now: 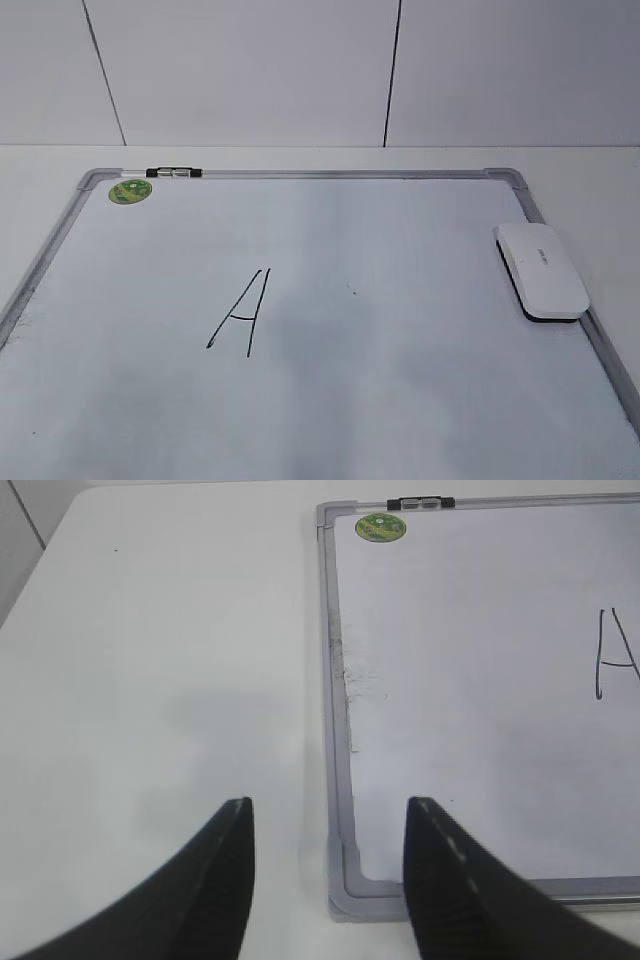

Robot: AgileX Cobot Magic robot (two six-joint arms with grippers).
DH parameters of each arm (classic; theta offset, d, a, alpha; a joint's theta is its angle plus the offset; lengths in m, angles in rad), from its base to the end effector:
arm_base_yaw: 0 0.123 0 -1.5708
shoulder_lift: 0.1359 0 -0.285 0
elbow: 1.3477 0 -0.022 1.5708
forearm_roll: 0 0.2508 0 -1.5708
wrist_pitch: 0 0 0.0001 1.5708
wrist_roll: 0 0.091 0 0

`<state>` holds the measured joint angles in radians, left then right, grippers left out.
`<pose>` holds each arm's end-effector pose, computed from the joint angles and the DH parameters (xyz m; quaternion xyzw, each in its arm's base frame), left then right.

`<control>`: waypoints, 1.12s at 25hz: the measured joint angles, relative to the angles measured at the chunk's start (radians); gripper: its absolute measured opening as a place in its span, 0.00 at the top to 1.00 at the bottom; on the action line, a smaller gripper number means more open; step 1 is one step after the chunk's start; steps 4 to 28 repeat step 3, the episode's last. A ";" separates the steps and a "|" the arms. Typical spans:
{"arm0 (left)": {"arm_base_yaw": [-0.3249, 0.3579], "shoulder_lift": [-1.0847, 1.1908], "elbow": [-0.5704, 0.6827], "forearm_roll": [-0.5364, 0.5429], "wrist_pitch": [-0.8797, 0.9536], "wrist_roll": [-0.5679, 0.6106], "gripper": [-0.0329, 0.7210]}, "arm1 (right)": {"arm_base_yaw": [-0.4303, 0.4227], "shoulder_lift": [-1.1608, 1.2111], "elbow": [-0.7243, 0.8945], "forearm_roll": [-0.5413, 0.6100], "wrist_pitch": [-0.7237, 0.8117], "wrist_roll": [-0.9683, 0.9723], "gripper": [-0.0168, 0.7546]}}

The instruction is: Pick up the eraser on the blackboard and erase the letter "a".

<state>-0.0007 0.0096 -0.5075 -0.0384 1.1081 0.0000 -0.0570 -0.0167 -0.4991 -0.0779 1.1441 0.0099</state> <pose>-0.0063 -0.0031 0.2757 0.0015 0.8657 -0.0193 0.5002 -0.0114 -0.0058 0.2705 0.0325 0.8691 -0.0504 0.4910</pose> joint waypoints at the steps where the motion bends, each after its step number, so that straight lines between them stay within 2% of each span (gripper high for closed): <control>1: 0.000 0.000 0.000 0.000 0.000 0.000 0.48 | 0.000 0.000 0.000 0.000 0.000 0.000 0.21; 28: 0.000 0.000 0.000 0.000 0.000 0.000 0.48 | 0.000 0.000 0.000 0.000 0.000 0.000 0.21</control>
